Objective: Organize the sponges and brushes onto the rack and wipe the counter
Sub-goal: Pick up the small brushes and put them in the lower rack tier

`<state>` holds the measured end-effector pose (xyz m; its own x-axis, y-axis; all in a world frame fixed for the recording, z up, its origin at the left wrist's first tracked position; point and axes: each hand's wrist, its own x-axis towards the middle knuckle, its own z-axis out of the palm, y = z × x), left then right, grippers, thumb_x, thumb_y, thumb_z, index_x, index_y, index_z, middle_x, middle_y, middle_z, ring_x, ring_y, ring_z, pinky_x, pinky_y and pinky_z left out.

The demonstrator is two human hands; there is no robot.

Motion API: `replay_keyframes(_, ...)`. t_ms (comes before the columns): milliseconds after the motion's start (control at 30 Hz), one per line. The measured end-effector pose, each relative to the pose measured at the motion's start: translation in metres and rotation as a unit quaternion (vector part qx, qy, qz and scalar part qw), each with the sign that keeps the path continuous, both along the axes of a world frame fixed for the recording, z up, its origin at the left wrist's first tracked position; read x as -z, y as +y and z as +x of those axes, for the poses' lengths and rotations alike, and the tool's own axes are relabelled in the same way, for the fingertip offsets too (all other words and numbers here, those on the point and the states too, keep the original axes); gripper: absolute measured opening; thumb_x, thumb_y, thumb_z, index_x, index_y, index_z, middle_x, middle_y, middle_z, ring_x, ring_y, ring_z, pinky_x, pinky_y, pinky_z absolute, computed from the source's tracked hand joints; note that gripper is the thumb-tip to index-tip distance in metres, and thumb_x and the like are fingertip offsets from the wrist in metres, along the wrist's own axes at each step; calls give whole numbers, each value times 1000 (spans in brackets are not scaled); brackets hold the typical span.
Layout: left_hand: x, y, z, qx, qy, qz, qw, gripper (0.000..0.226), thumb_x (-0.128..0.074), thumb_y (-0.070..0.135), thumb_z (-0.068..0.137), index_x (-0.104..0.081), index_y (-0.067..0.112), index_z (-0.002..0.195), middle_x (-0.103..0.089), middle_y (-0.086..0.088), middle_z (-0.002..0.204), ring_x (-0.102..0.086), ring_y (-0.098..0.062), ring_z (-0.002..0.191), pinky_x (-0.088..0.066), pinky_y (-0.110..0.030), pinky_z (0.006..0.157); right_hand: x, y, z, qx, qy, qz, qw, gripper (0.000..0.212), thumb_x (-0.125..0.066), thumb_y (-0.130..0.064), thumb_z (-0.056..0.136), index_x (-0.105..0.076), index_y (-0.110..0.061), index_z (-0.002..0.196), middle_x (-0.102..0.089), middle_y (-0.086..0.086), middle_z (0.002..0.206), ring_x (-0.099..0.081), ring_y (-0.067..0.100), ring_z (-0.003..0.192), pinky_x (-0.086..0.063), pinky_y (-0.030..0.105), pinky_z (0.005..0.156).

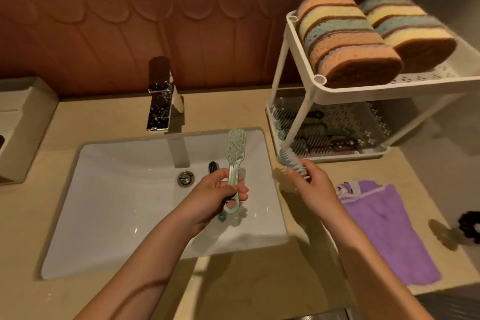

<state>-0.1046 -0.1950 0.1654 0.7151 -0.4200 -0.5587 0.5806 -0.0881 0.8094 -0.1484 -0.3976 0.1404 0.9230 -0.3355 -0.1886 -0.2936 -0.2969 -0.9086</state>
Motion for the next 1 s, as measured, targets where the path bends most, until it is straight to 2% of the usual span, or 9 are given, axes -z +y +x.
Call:
replay_keyframes(133,4,-24,0,-25,16,2,1000,22,-40,-6,94,-56,9,95,-64,-8,80,-65,-8,63,-43,-19,56,10,-40,10,-9,27,-98,995,22,-51,-25,94,-56,-16,113,-60,2,99,-56,14,86,-42,23,68)
replay_keyframes(200,5,-35,1,-44,27,1,999,21,-40,-6,94,-56,8,96,-64,-8,80,-64,-8,63,-44,-17,53,16,-60,20,-30,44,-181,982,30,-48,-28,96,-55,-11,120,-58,9,109,-54,22,97,-40,28,77)
replay_keyframes(300,6,-49,3,-68,30,-2,997,22,-39,-6,94,-56,9,95,-64,-7,80,-63,-9,64,-43,-16,52,18,-87,39,-52,77,-242,966,37,-41,-28,99,-51,-6,126,-49,16,122,-46,30,114,-35,29,91)
replay_keyframes(433,9,-57,6,-81,32,1,996,21,-41,-5,94,-56,9,94,-64,-7,80,-62,-12,68,-42,-18,56,18,-115,68,-64,77,-312,945,35,-46,-25,97,-51,-8,127,-59,19,110,-55,35,103,-44,39,85)
replay_keyframes(500,11,-58,7,-81,35,5,996,19,-43,-4,94,-57,9,94,-65,-7,80,-63,-11,68,-44,-19,57,21,-128,84,-66,48,-331,940,35,-52,-24,93,-52,-11,125,-59,16,117,-56,34,106,-47,41,87)
replay_keyframes(633,16,-55,8,-94,41,19,995,18,-45,-2,94,-58,10,96,-67,-6,79,-65,-9,65,-48,-22,63,29,-153,121,-93,42,-398,912,32,-56,-27,91,-58,-9,117,-58,16,123,-50,33,117,-38,41,99)
replay_keyframes(733,15,-51,7,-103,40,22,994,18,-43,-3,94,-58,8,97,-65,-7,78,-64,-9,64,-45,-21,59,37,-163,141,-100,58,-440,890,41,-56,-30,91,-52,-11,127,-50,15,136,-40,35,129,-27,45,109)
replay_keyframes(833,18,-49,5,-108,39,26,993,19,-43,-4,94,-57,7,97,-63,-9,78,-62,-10,63,-43,-23,61,46,-167,153,-92,54,-434,895,60,-58,-33,90,-36,-9,141,-37,16,147,-29,36,137,-19,46,114)
replay_keyframes(1000,27,-45,-2,-116,55,38,991,18,-44,-4,93,-58,6,101,-64,-8,77,-61,-13,66,-45,-21,57,52,-162,161,-91,62,-338,935,62,-61,-23,89,-32,-7,142,-34,16,148,-30,34,138,-22,41,113)
